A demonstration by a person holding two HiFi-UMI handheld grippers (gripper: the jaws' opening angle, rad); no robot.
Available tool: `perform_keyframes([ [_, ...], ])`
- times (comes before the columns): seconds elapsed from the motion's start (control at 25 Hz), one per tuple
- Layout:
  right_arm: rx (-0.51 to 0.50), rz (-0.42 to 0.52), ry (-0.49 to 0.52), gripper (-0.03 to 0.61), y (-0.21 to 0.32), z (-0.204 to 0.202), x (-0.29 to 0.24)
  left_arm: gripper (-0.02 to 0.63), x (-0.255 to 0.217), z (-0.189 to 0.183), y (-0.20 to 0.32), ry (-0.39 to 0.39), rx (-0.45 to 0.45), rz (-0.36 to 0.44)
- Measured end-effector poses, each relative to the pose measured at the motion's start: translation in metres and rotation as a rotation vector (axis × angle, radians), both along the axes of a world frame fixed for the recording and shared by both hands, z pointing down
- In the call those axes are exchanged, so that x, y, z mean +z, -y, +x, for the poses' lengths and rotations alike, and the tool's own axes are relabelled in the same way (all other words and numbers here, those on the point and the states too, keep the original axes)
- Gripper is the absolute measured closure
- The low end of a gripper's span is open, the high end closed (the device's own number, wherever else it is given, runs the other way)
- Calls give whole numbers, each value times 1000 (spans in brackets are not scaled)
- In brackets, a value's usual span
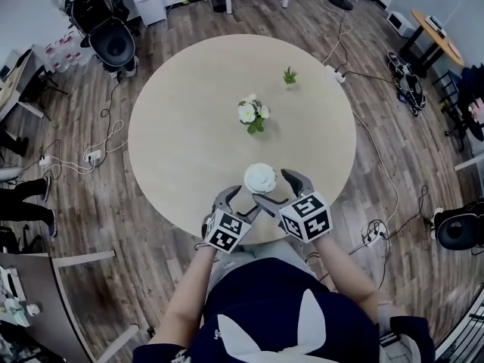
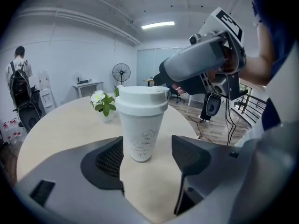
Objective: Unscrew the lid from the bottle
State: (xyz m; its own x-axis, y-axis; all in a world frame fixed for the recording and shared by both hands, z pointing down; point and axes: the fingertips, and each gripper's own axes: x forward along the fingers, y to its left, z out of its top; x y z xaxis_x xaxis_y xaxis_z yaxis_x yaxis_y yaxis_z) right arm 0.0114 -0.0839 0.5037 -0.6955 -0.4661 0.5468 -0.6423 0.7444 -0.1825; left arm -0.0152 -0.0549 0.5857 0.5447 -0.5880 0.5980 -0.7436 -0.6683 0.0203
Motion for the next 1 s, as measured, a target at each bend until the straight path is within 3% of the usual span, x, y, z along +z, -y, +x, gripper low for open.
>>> perform_keyframes([
  [0.56, -60, -9, -146, 183, 14, -22, 23, 301, 9, 7, 30, -6, 35, 0],
  [1.0, -130, 1, -186, 195, 9, -22, 22, 301, 11, 7, 29, -16, 33, -1],
])
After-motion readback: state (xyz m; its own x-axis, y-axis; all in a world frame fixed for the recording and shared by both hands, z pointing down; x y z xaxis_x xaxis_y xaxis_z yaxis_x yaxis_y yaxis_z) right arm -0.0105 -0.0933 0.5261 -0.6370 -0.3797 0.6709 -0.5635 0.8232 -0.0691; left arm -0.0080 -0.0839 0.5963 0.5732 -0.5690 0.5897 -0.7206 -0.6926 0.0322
